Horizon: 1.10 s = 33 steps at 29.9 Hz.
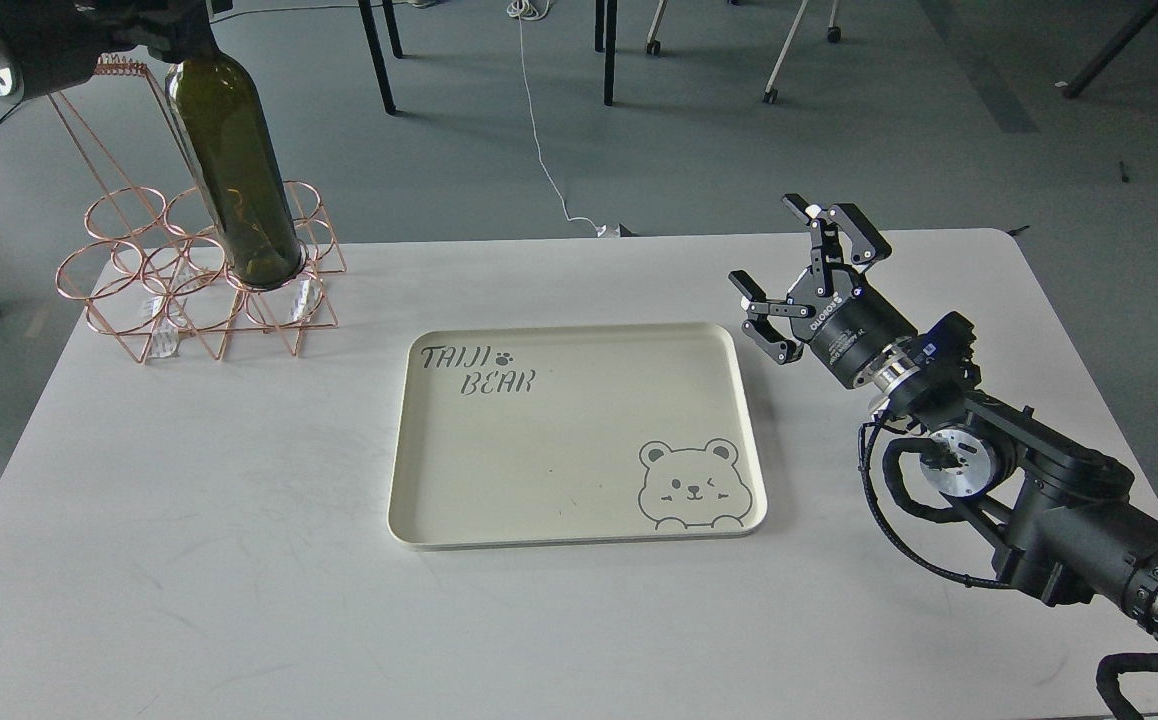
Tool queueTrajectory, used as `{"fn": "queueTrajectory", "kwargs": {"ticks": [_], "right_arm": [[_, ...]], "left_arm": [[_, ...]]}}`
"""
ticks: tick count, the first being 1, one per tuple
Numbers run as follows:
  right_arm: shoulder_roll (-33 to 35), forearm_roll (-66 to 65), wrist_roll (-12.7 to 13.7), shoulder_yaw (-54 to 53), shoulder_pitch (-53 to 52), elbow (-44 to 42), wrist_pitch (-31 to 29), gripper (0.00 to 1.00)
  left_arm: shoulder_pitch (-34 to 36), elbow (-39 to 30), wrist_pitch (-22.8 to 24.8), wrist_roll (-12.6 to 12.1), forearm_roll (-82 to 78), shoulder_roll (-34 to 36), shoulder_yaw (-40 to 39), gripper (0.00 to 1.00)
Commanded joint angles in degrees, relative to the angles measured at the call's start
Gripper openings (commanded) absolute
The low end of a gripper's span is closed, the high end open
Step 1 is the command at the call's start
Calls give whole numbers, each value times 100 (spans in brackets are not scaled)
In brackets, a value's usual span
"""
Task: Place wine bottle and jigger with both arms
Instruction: 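Lower the wine bottle into a slot of the copper rack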
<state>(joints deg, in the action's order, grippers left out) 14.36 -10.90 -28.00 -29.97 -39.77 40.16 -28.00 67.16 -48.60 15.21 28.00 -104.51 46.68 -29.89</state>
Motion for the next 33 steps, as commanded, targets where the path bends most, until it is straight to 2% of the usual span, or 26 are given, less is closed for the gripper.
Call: {"fn": "queueTrajectory", "kwargs": {"ticks": [1, 33], "right_arm": [[5, 0, 0, 0, 4, 0, 0, 99], [-3, 0, 0, 0, 4, 0, 0, 99]], "left_arm": [[-1, 0, -1, 0, 1, -10, 18, 15], [-493, 70, -282, 0, 28, -19, 27, 19]]}}
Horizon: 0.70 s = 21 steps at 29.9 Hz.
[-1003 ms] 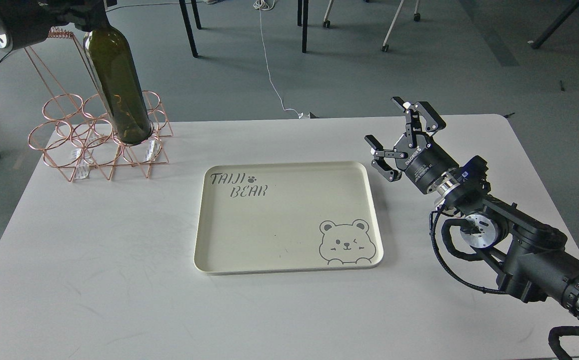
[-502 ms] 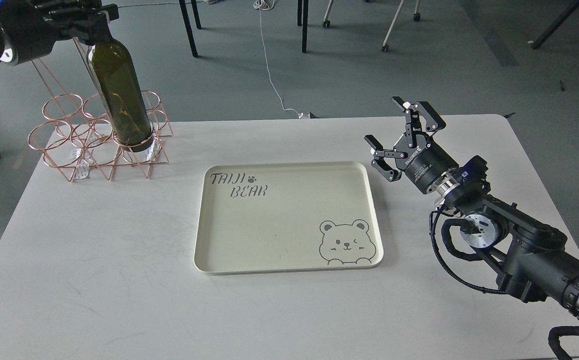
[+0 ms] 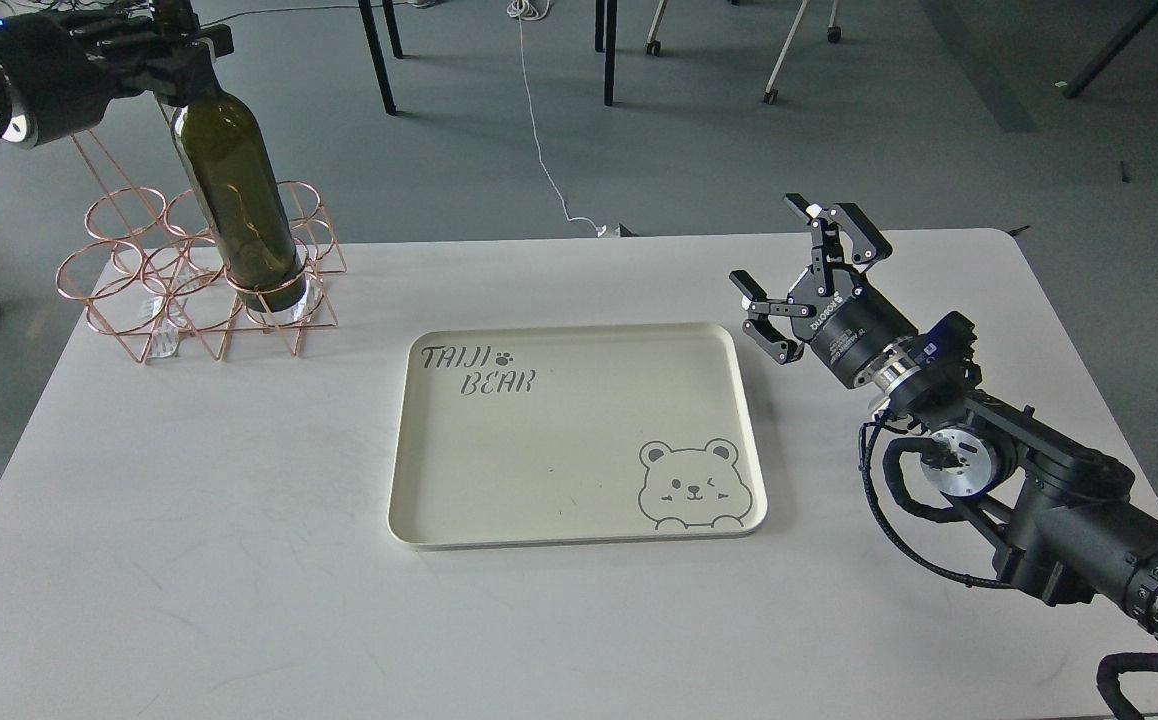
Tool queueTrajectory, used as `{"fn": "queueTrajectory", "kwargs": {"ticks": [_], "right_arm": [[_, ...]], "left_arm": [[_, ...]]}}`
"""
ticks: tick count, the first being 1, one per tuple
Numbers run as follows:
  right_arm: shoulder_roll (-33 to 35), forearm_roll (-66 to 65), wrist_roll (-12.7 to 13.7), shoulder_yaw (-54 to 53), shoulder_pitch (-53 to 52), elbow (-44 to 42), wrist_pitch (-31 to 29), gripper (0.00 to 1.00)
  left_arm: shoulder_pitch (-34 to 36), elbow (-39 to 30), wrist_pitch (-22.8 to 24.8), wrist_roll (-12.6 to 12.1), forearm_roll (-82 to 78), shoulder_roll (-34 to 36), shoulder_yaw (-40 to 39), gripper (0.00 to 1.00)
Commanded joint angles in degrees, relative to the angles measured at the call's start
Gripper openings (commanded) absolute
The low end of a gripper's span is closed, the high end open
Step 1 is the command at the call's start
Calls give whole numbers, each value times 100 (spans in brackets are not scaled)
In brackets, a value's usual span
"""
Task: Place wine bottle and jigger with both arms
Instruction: 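Lower the wine bottle into a slot of the copper rack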
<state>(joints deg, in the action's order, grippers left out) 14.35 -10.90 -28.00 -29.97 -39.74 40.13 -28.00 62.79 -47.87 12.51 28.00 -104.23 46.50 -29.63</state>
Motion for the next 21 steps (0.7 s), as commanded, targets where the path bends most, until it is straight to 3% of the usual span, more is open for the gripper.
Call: {"fn": "queueTrajectory", "kwargs": {"ticks": [1, 21], "right_arm": [[-2, 0, 0, 0, 1, -6, 0, 99], [-2, 0, 0, 0, 10, 3, 0, 99]], "left_arm": [[-57, -3, -12, 0, 0, 0, 1, 19], [-347, 5, -152, 0, 0, -132, -7, 22]]}}
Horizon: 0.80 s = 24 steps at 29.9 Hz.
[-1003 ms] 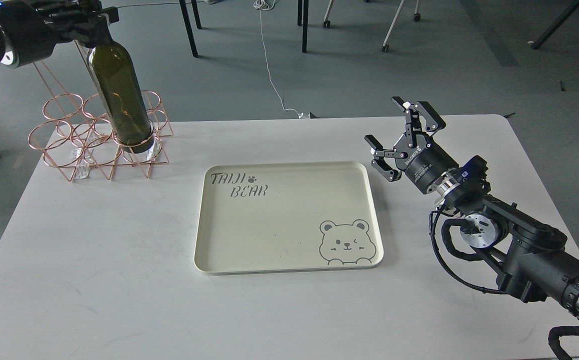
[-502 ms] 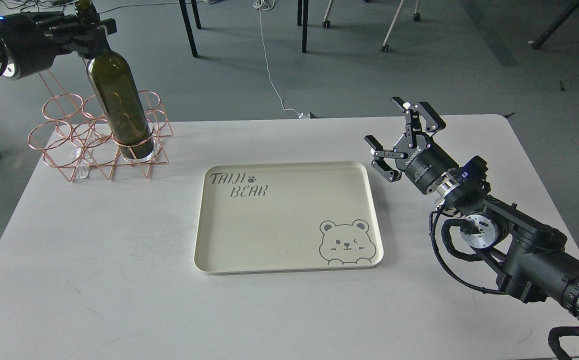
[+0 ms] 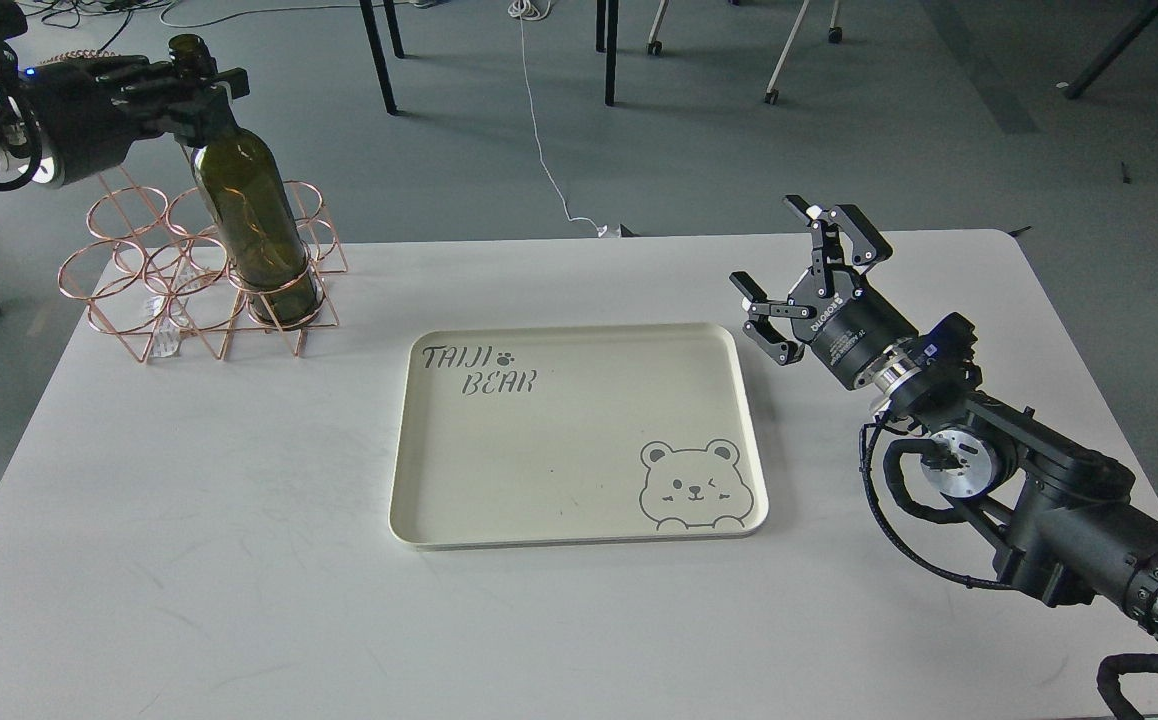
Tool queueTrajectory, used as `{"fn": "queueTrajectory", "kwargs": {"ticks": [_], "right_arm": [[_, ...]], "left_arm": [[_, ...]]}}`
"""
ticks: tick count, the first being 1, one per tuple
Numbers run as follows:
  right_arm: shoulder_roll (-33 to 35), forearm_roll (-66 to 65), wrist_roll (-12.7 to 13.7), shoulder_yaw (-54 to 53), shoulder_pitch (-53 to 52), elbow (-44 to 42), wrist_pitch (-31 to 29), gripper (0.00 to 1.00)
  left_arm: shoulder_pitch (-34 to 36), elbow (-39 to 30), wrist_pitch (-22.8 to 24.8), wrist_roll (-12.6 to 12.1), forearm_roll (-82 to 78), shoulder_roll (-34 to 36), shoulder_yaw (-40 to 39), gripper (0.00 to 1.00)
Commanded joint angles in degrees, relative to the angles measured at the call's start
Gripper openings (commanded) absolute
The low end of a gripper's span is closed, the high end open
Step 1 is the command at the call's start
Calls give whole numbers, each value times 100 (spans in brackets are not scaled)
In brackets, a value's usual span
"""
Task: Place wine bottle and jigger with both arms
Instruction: 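Lower the wine bottle into a slot of the copper rack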
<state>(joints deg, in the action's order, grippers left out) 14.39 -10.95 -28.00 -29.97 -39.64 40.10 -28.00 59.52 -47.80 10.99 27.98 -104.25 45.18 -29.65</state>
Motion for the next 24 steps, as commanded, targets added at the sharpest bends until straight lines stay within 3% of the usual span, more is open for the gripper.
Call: {"fn": "queueTrajectory", "kwargs": {"ticks": [1, 24], "right_arm": [[-7, 5, 0, 0, 0, -3, 0, 99], [-16, -4, 0, 0, 35, -3, 0, 99]], "left_arm": [[-28, -1, -1, 2, 1, 0, -5, 23], [-186, 69, -9, 2, 1, -18, -5, 33]]}}
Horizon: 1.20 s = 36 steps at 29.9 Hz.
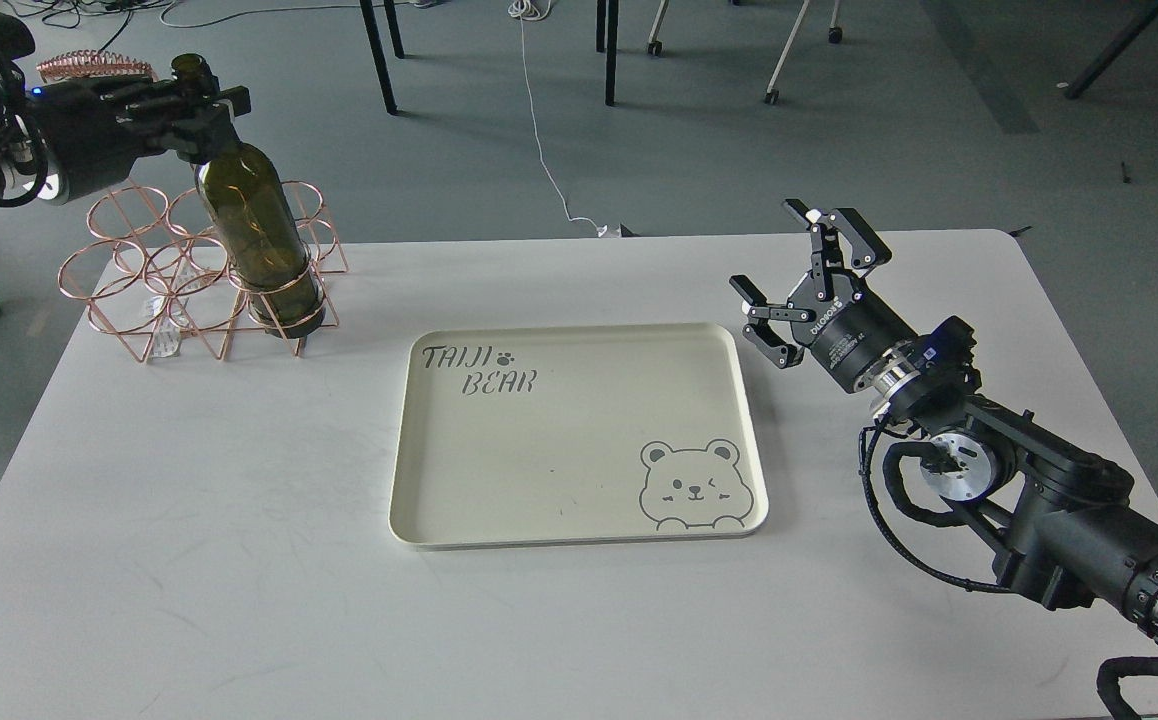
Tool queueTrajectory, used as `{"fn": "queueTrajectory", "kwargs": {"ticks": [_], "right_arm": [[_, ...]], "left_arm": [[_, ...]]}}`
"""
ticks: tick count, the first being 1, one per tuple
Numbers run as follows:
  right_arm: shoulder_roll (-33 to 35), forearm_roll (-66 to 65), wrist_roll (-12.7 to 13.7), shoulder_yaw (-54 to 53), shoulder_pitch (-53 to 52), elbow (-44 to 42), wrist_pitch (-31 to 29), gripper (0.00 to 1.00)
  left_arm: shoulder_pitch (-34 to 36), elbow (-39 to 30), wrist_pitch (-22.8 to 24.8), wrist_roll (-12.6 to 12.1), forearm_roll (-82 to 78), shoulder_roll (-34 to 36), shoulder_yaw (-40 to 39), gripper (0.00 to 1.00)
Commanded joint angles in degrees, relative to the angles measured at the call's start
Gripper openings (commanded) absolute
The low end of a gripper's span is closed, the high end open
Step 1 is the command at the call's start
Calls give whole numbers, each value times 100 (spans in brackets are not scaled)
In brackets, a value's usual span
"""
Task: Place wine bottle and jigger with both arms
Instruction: 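Lower the wine bottle into a slot of the copper rack, then open the left gripper and release the bottle in the rack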
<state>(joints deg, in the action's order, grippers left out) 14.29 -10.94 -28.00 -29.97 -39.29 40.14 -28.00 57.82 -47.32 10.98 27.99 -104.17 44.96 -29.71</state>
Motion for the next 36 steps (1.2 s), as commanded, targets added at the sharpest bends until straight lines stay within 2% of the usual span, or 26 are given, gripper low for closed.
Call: {"fn": "queueTrajectory", "kwargs": {"ticks": [1, 5, 11, 17, 21, 25, 27, 29, 33, 36], "right_arm": [[-5, -5, 0, 0, 0, -6, 0, 99], [-14, -5, 0, 0, 0, -6, 0, 99], [-5, 4, 0, 0, 0, 3, 0, 99], [-5, -5, 0, 0, 0, -6, 0, 99], [-14, -5, 0, 0, 0, -6, 0, 99], [-22, -5, 0, 0, 0, -6, 0, 99], [-23, -5, 0, 0, 0, -6, 0, 99], [-23, -5, 0, 0, 0, -6, 0, 99], [-5, -5, 0, 0, 0, -6, 0, 99], [-5, -5, 0, 0, 0, -6, 0, 99]], "left_arm": [[-25, 21, -8, 1, 2, 4, 0, 34], [-61, 30, -8, 1, 2, -5, 0, 39], [-69, 21, -8, 1, 2, 4, 9, 62], [-69, 30, -17, 1, 2, -5, 0, 77], [-61, 30, -122, 1, 55, -5, 0, 91], [-69, 21, -166, 1, 99, 4, 0, 93], [-69, 21, -166, 1, 90, 4, 9, 89], [-69, 30, -158, 1, 90, 4, 18, 77], [-61, 21, -149, 1, 46, 13, 114, 38], [-61, 21, -131, 1, 20, 13, 141, 16]]}}
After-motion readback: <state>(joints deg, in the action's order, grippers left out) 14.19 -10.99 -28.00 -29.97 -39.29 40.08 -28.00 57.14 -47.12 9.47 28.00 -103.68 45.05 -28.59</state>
